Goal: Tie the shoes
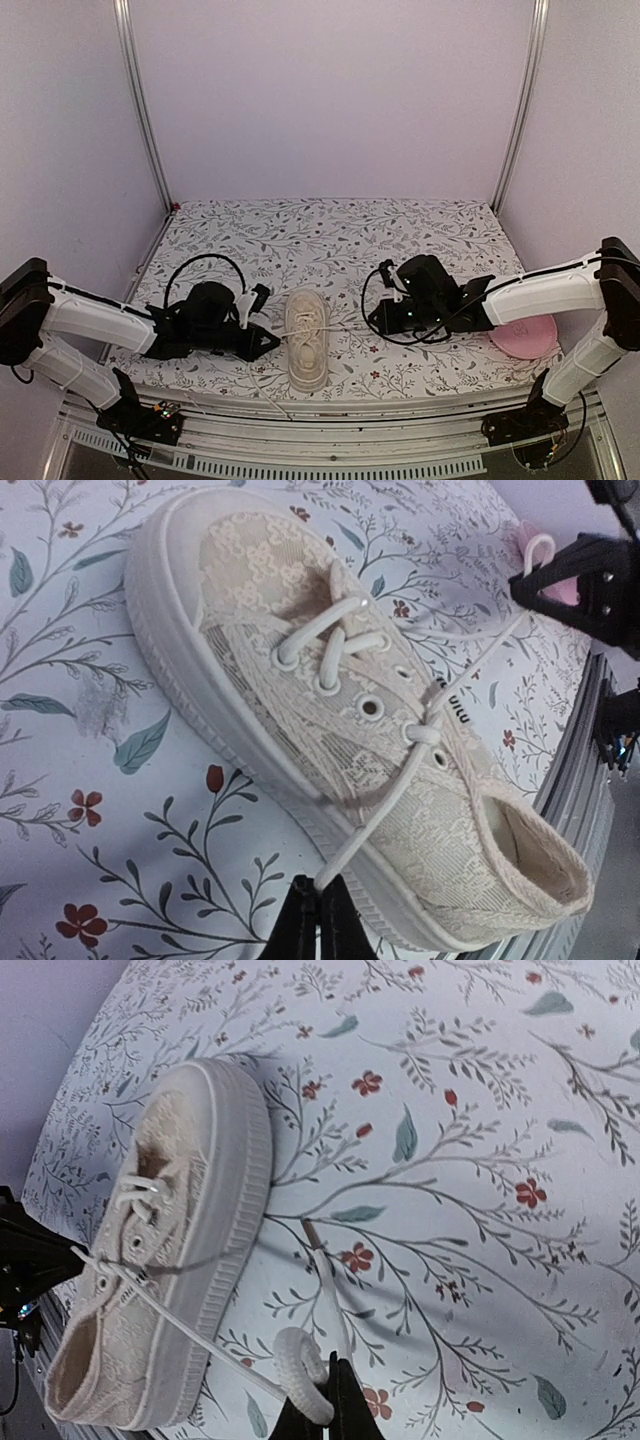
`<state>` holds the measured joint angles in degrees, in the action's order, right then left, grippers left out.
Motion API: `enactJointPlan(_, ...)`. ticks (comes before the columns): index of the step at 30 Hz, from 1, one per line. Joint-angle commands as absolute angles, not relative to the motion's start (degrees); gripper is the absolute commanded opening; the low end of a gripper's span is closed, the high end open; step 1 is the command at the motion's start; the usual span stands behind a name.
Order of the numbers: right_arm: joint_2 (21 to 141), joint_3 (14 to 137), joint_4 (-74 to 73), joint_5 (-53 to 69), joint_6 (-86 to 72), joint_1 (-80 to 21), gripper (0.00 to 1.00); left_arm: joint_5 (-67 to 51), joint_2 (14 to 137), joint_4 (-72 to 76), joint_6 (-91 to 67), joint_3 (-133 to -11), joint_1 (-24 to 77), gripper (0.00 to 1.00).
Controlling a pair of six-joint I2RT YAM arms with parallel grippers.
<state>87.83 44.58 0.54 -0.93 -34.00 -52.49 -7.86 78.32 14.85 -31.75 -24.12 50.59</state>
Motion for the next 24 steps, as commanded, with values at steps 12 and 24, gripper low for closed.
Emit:
enactJointPlan(12, 83.8, 43.6, 8.0, -0.9, -34.2, -52.4, 0.02, -13.6, 78.7, 25.1, -28.7, -30.7, 51.0, 0.00)
enactJointPlan(24, 108.3, 71.0, 15.9, 26.1, -24.0, -55.9, 0.05, -14.8, 82.5, 28.4, -29.2, -30.6, 51.0, 0.00)
